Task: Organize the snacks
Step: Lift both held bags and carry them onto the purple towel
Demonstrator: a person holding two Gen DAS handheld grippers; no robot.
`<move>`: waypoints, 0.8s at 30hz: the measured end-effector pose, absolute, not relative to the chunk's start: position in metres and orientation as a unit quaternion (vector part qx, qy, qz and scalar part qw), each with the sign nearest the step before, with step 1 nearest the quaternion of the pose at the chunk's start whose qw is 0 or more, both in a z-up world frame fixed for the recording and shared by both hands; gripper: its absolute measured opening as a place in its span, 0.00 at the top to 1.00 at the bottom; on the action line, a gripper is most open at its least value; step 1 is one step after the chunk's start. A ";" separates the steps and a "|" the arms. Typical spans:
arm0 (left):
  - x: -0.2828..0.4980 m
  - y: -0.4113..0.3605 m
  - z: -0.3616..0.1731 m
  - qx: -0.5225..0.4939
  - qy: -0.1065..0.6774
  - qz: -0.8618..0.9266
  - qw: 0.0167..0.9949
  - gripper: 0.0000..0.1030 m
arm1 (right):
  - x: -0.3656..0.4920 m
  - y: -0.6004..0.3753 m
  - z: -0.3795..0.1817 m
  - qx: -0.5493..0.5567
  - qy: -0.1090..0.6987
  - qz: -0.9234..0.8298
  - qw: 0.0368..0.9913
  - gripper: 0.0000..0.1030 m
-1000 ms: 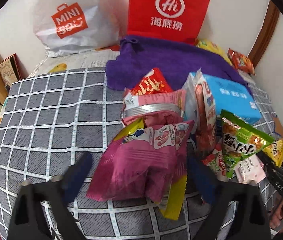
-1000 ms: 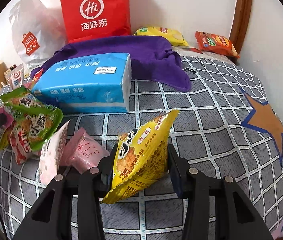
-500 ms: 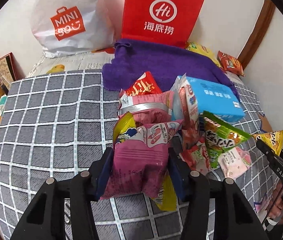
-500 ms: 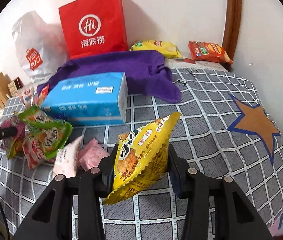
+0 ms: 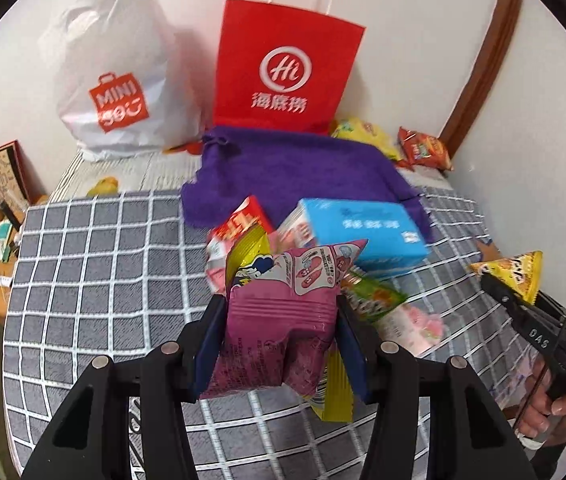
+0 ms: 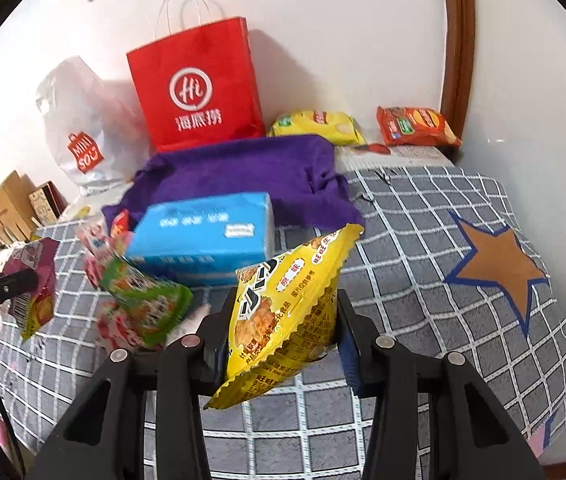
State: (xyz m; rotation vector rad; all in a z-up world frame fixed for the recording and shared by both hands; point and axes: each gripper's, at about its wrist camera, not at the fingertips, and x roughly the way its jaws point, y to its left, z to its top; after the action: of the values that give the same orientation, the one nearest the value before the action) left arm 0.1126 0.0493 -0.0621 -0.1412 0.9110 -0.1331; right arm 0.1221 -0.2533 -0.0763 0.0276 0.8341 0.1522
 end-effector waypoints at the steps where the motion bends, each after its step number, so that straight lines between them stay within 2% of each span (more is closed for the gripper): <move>1: 0.114 0.046 -0.059 -0.067 0.437 -0.067 0.894 0.51 | 0.124 -0.250 -0.072 0.014 0.403 0.078 0.912 0.58; 12: 0.149 0.022 -0.019 -0.054 0.416 -0.087 0.904 0.51 | 0.161 -0.227 -0.029 -0.005 0.368 0.095 0.925 0.58; 24: 0.191 0.021 -0.001 -0.047 0.410 -0.076 0.908 0.51 | 0.217 -0.212 -0.003 -0.004 0.355 0.109 0.929 0.58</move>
State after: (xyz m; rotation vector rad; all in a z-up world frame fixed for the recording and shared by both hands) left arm 0.1910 0.0215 -0.0009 -0.0974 0.8467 -0.1560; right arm 0.2168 -0.2121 -0.0033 -0.0074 0.7273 0.2231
